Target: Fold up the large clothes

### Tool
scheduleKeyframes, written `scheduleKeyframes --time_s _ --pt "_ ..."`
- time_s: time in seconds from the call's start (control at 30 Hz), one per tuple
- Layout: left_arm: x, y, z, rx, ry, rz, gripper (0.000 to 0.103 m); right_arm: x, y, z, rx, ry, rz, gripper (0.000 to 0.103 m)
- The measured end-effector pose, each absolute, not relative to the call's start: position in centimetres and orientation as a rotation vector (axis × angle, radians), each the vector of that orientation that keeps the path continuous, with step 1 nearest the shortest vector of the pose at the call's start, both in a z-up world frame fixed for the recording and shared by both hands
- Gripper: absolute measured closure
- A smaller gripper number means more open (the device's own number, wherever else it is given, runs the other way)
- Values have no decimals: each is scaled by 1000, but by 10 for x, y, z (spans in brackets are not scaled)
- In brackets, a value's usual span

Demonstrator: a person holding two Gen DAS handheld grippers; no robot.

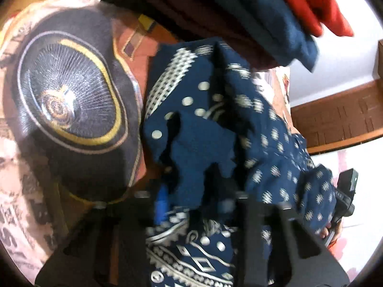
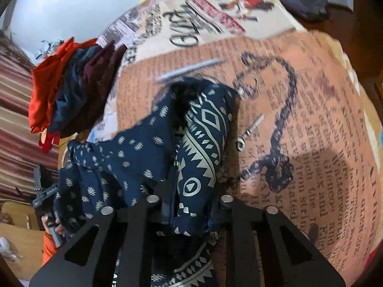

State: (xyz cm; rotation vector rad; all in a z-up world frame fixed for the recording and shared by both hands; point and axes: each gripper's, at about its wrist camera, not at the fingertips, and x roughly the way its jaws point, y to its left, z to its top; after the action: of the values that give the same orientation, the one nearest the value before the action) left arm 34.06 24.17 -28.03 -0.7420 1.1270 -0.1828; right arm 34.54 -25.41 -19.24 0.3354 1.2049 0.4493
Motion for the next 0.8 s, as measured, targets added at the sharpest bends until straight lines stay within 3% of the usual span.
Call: scheduleKeyframes --time_s 0.23,0.5,0.67,0.8 --pt "342 250 -218 -723 1032 -157 93 341 -229 -135 187 1008 461 91" --pt "341 264 -141 -665 854 -162 94 352 -198 -70 126 825 498 92" --pt "352 266 -166 -629 893 -92 94 380 -194 -88 157 869 470 92" --pt "368 262 -213 -533 991 -2 94 410 -196 -145 155 1019 397 92"
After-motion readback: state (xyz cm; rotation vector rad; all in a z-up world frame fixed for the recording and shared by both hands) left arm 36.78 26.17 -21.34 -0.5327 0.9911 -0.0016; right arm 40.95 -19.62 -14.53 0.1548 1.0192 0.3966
